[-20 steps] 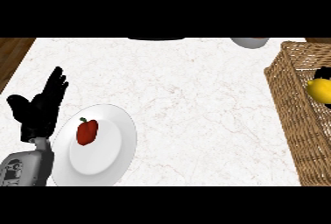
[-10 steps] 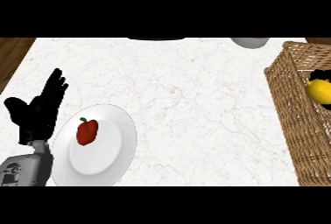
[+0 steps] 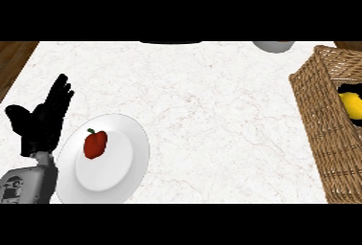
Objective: Pick the lemon from the placemat and place it in the basket
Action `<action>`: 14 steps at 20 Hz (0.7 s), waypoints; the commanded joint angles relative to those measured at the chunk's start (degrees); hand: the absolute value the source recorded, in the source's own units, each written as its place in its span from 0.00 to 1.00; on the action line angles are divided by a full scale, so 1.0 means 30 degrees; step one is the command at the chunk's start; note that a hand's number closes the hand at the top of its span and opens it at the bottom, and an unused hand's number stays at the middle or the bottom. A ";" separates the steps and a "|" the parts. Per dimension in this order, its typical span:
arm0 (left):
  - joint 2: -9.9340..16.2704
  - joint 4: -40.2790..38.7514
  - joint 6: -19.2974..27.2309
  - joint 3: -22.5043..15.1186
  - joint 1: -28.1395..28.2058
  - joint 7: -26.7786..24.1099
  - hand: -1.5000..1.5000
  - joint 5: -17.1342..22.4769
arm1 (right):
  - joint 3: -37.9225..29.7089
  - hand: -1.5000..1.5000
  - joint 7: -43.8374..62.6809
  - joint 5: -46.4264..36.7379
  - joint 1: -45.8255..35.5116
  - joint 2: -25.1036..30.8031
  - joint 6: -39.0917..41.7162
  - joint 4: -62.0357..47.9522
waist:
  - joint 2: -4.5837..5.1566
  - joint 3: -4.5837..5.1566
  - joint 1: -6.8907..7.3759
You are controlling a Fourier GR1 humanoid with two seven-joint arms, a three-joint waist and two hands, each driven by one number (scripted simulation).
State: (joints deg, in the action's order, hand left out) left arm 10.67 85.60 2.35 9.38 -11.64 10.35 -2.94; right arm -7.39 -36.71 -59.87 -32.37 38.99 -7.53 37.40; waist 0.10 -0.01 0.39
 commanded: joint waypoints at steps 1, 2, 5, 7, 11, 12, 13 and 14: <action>0.0079 0.1046 -0.0097 -0.0151 -0.0003 0.0989 0.50 0.0076 | 0.0167 1.00 0.1305 -0.0616 -0.0376 -0.0161 0.0668 -0.0450 | -0.0020 -0.0002 0.0015; 0.0210 -0.0748 -0.0069 0.0227 -0.0397 -0.0428 0.50 -0.0065 | 0.0359 1.00 0.1885 -0.0668 0.0165 -0.0231 0.1234 0.0364 | -0.0025 0.0009 -0.0112; -0.0137 0.0321 -0.0057 -0.0138 -0.0246 0.0677 0.50 0.0135 | 0.0233 1.00 0.2783 -0.0914 -0.0272 -0.0165 0.1671 0.0109 | -0.0028 0.0004 -0.0052; -0.0286 0.0384 0.0161 -0.0284 0.0524 -0.0481 0.50 -0.0332 | -0.0539 1.00 0.1773 -0.0790 -0.0725 0.0851 0.1132 -0.1938 | 0.0028 -0.0009 0.0093; -0.0088 0.0677 -0.0330 -0.0043 0.0576 -0.0033 0.50 0.0259 | -0.1738 0.00 0.1237 0.1286 -0.0901 -0.0719 0.1126 -0.1304 | -0.0001 -0.0010 0.0063; 0.0089 -0.0062 -0.0122 0.0272 0.0437 -0.0372 0.50 0.0078 | -0.1907 0.00 0.1056 0.1937 -0.0803 -0.0767 0.2120 -0.0317 | -0.0045 0.0006 -0.0125; 0.0056 0.0507 0.0015 0.0265 0.0237 0.0352 0.50 0.0178 | -0.2376 0.00 0.0855 0.2759 -0.0561 -0.0543 0.2933 0.0568 | -0.0128 0.0013 -0.0293; -0.0820 0.0952 0.0736 -0.0640 0.0323 0.0520 0.50 -0.0552 | -0.3393 0.00 -0.0031 0.3578 -0.0777 -0.0069 0.2767 -0.0784 | -0.0051 -0.0018 -0.0149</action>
State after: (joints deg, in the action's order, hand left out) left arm 10.14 87.12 2.61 9.15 -10.70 10.85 -3.10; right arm -12.73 -33.49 -55.20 -34.04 38.16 -1.86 35.71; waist -0.03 -0.02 0.11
